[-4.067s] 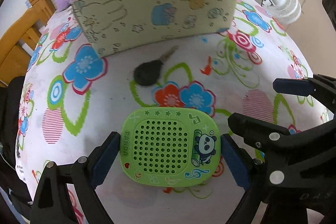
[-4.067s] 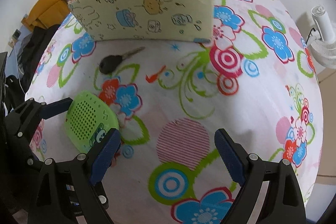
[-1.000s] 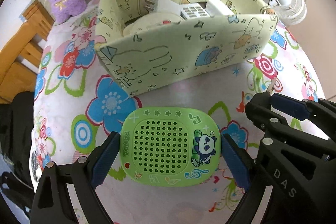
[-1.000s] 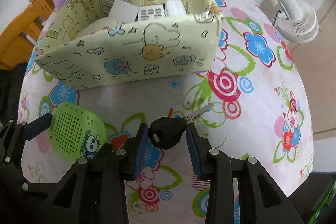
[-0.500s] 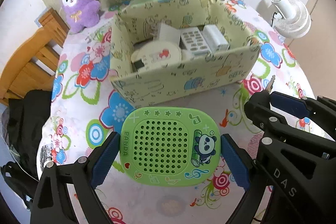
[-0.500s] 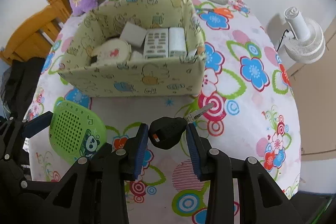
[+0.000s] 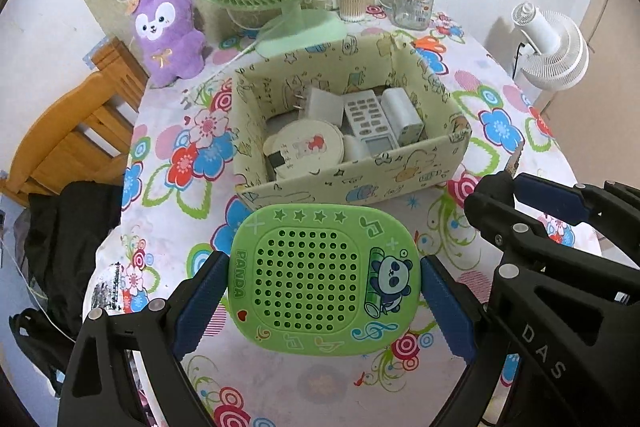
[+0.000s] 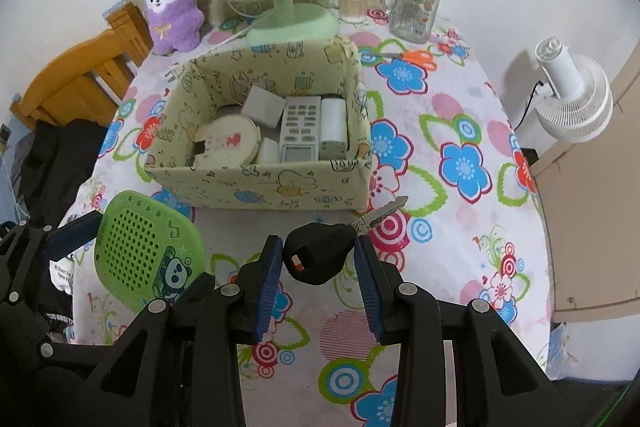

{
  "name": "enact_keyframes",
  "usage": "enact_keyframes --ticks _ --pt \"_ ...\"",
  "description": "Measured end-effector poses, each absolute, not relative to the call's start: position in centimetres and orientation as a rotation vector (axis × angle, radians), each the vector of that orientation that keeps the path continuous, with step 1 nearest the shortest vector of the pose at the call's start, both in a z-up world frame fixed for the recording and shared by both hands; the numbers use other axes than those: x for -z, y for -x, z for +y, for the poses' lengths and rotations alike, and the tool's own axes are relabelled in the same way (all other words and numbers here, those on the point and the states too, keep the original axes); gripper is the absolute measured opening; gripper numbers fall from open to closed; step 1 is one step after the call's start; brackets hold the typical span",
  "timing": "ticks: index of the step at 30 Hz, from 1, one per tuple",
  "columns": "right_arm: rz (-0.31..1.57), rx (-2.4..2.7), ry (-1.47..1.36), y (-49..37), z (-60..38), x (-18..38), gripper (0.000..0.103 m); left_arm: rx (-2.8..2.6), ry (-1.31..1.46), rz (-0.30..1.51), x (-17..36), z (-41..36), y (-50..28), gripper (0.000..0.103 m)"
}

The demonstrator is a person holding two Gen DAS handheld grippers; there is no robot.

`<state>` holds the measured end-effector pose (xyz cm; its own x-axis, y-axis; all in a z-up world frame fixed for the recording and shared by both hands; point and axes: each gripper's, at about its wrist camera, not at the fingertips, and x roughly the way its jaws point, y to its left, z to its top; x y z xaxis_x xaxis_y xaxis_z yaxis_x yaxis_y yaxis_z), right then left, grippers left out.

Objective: Organize rigid objects
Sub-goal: 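Carry the soap dish with the left gripper while the right gripper carries the key toward the box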

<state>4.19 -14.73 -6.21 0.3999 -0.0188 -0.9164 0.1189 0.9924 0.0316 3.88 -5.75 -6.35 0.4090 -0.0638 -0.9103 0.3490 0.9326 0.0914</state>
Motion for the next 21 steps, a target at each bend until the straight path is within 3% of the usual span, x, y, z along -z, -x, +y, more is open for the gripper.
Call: enact_keyframes --ticks 21 --pt "1.11 0.046 -0.056 -7.0 -14.7 3.4 0.04 0.24 -0.265 1.074 4.1 -6.0 -6.4 0.095"
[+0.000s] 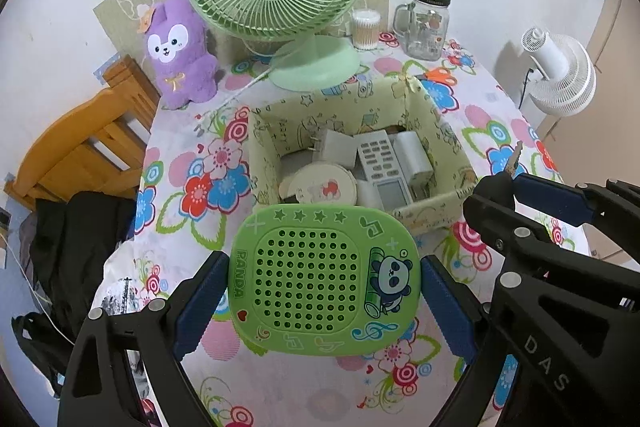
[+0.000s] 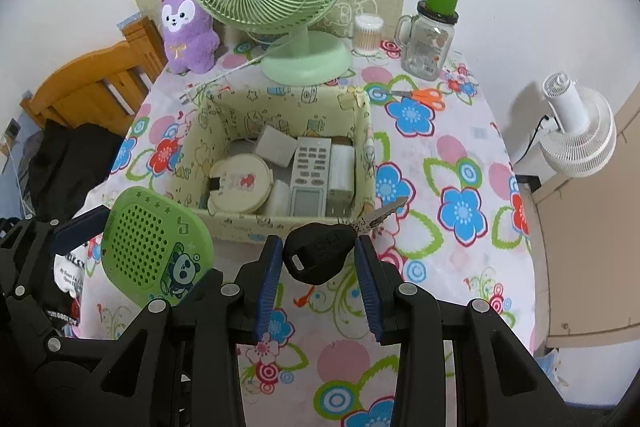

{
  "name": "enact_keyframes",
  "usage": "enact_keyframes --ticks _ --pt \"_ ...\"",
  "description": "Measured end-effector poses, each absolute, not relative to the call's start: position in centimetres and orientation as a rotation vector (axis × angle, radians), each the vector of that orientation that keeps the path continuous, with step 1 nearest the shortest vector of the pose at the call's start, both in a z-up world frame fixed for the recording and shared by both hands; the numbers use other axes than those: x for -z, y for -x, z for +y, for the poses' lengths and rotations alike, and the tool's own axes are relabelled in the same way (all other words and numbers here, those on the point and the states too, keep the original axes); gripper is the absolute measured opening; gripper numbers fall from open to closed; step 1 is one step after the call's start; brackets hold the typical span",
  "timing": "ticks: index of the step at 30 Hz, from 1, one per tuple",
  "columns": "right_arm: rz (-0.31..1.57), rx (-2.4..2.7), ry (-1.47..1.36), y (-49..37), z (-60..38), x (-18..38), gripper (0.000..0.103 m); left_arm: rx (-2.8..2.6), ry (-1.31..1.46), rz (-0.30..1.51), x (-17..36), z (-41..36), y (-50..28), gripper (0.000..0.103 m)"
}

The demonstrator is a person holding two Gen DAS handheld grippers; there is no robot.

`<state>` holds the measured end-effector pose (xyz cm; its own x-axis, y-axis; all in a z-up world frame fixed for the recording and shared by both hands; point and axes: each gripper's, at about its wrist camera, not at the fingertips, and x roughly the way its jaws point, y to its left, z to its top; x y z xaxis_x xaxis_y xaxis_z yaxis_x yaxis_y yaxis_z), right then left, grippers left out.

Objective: Organize rigid objects
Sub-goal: 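Carry the soap dish with the left gripper while the right gripper carries the key toward the box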

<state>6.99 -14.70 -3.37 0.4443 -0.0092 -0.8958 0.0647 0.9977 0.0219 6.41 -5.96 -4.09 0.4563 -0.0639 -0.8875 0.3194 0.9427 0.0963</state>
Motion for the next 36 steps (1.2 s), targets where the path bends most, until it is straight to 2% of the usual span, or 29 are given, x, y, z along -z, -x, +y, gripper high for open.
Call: enact_keyframes --ticks 18,36 --pt "1.116 0.006 -0.031 -12.1 -15.4 3.9 0.04 0.217 -0.251 1.076 4.6 -6.6 -10.7 0.095" --pt "1.204 -0.034 -0.065 -16.4 -15.3 7.8 0.04 0.208 -0.251 1.152 7.5 -6.3 -14.1 0.095"
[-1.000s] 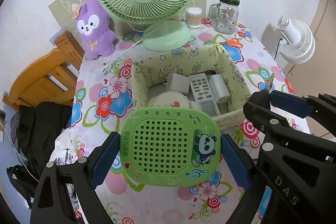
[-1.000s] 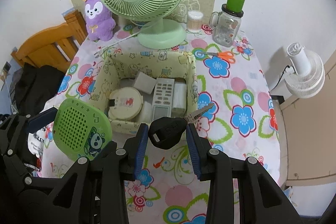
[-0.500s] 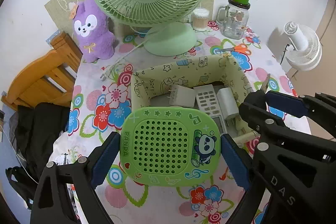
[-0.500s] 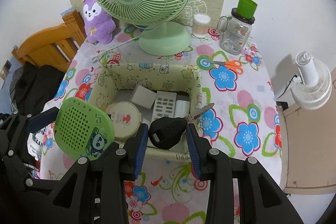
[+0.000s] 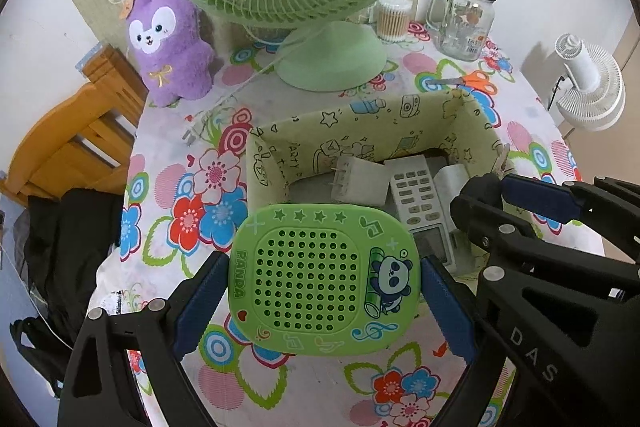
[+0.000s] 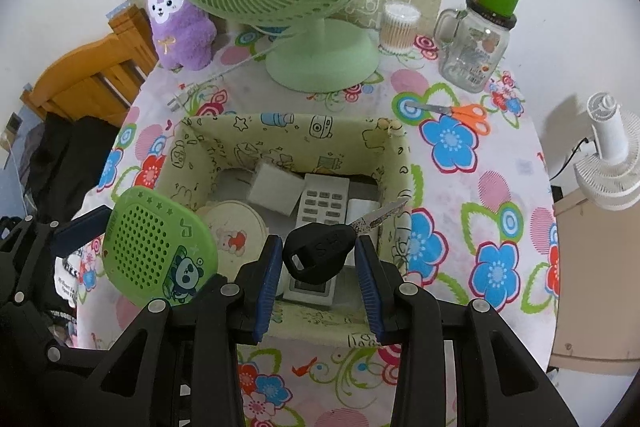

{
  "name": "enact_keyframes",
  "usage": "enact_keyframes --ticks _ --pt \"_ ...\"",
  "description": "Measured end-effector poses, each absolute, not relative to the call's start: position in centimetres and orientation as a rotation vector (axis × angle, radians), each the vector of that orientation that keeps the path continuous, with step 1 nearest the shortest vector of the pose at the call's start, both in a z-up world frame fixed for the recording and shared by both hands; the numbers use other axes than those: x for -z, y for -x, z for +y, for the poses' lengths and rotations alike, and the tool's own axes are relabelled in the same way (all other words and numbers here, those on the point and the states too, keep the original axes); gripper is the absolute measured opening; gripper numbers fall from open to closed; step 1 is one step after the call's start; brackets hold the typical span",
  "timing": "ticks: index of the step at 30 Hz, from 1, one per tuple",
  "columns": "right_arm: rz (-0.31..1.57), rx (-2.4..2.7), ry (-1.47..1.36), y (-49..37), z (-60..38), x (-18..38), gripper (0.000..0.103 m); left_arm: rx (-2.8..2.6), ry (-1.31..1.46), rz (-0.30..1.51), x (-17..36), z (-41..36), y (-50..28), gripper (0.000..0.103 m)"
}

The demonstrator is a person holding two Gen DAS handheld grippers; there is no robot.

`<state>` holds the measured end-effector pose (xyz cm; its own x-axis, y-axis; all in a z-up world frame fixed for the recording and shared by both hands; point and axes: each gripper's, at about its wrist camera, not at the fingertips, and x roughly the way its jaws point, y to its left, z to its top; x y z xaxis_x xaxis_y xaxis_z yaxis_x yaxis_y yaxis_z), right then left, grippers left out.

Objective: Organize rigid objects
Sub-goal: 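Carry the soap dish with the left gripper while the right gripper carries the key toward the box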

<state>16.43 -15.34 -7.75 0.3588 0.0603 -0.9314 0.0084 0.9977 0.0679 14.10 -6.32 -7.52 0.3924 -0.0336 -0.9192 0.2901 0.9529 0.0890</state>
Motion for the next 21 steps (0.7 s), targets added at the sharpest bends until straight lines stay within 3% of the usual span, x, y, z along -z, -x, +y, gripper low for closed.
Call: enact_keyframes --ticks 15,21 --pt "1.25 0.003 -0.094 -16.8 -15.8 9.5 0.042 0.217 -0.278 1.166 8.4 -6.4 -14.5 0.095" --pt "1.238 0.03 -0.104 -16.0 -16.3 8.9 0.056 0.226 -0.278 1.161 8.2 -6.5 -14.2 0.095"
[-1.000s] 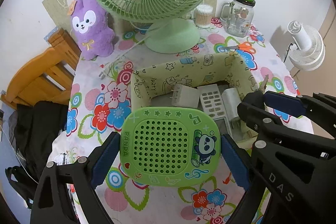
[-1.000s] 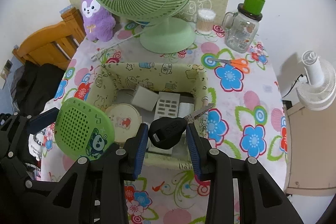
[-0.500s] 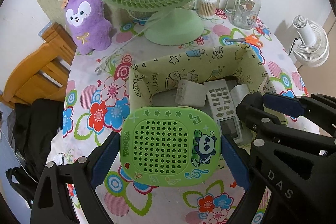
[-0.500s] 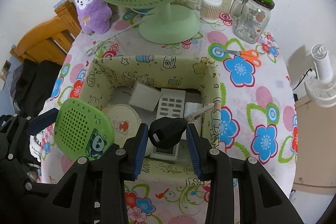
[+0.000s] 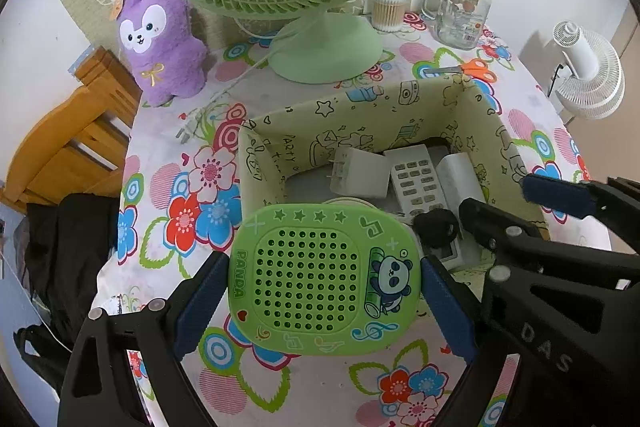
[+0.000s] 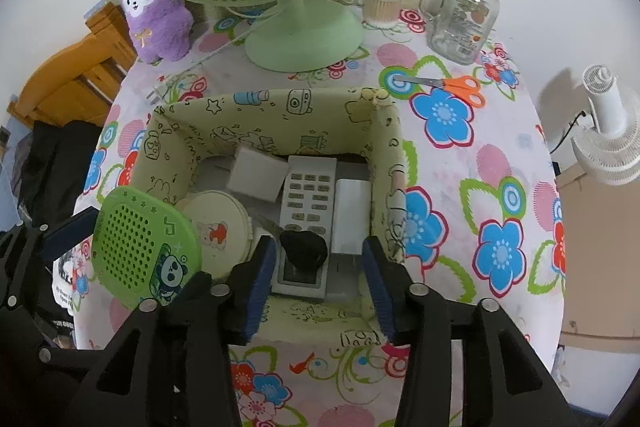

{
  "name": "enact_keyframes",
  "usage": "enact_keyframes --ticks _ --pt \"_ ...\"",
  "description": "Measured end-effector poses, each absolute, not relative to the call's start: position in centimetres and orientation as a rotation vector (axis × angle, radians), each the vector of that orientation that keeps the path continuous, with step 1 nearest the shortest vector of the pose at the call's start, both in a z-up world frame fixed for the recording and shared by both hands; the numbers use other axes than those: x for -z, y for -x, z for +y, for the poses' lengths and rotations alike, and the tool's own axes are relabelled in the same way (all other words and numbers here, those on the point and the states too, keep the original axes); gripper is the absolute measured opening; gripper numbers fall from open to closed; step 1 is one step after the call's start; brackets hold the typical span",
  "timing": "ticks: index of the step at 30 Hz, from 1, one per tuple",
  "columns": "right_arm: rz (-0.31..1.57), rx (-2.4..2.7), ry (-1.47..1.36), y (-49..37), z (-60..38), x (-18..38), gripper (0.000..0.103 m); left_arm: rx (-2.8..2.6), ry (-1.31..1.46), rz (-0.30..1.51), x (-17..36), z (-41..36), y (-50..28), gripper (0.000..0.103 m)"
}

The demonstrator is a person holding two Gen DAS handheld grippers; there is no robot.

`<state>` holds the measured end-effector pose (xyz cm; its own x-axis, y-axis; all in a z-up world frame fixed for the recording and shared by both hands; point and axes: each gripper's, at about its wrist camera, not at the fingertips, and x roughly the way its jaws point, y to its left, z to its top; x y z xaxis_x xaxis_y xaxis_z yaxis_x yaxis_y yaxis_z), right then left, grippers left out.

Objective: Organize rigid objects
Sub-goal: 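Carry the soap dish with the left gripper while the right gripper carries the key toward the box, then lower the key into the box and open the right gripper while the left gripper releases the soap dish inside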

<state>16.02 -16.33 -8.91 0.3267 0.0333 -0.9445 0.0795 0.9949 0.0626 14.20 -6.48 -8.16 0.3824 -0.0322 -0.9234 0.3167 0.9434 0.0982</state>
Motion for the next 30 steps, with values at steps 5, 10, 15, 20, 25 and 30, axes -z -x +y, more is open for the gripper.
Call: enact_keyframes --ticks 5,10,15,20,25,30 --pt "1.212 0.037 -0.115 -15.2 -16.7 7.9 0.069 0.241 -0.277 1.147 7.6 -6.7 -13.7 0.095" --pt "1.194 0.052 -0.123 -14.3 -17.0 7.1 0.07 0.255 -0.282 1.128 7.1 -7.2 -13.2 0.095" --pt "1.176 0.083 -0.14 -13.3 -18.1 6.4 0.07 0.266 -0.28 1.121 6.8 -7.7 -12.9 0.095" --pt "1.174 0.109 -0.147 -12.8 -19.3 6.2 0.07 0.278 -0.275 1.12 6.8 -8.4 -13.2 0.095" --pt "1.174 0.137 -0.164 -12.7 -20.6 6.3 0.07 0.282 -0.277 1.123 7.3 -9.1 -14.0 0.095" --pt "1.175 0.17 -0.166 -13.1 -21.6 6.7 0.07 0.274 -0.276 1.124 8.0 -9.6 -15.0 0.095"
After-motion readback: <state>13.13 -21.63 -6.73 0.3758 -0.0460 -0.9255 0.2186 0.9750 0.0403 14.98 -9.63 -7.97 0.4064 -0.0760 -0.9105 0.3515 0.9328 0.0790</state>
